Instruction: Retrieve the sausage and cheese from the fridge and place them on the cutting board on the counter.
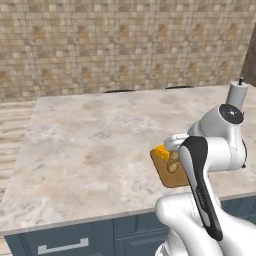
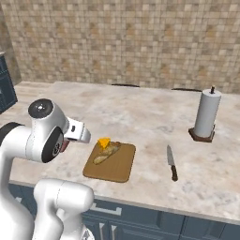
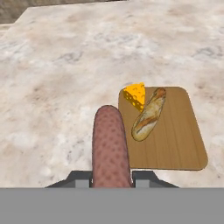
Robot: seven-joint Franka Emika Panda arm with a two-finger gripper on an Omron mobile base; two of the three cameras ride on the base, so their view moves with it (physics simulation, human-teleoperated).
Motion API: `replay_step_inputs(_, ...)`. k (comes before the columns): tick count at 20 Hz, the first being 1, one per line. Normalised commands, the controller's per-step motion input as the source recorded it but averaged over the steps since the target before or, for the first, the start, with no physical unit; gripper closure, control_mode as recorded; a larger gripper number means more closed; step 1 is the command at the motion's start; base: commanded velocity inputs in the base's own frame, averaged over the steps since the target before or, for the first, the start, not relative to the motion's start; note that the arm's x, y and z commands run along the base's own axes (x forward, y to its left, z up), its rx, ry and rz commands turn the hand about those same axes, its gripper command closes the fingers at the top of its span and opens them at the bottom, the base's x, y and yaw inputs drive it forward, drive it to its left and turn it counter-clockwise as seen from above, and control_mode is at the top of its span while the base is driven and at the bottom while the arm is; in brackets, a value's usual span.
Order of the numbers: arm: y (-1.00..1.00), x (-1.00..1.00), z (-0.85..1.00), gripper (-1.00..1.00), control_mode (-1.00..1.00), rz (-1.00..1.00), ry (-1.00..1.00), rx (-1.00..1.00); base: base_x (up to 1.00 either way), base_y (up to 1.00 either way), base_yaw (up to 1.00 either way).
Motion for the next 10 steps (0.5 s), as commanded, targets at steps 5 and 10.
replay_step_inputs(5,0.00,0.00,0.00,1.00,1.00,0.00,0.00,0.00,0.00,0.00,0.00)
replay_step_inputs(10,-0.13,0.04,-0.10,1.00,-1.00,-0.05,0.06,0.00,0.00,-0.05,0.02)
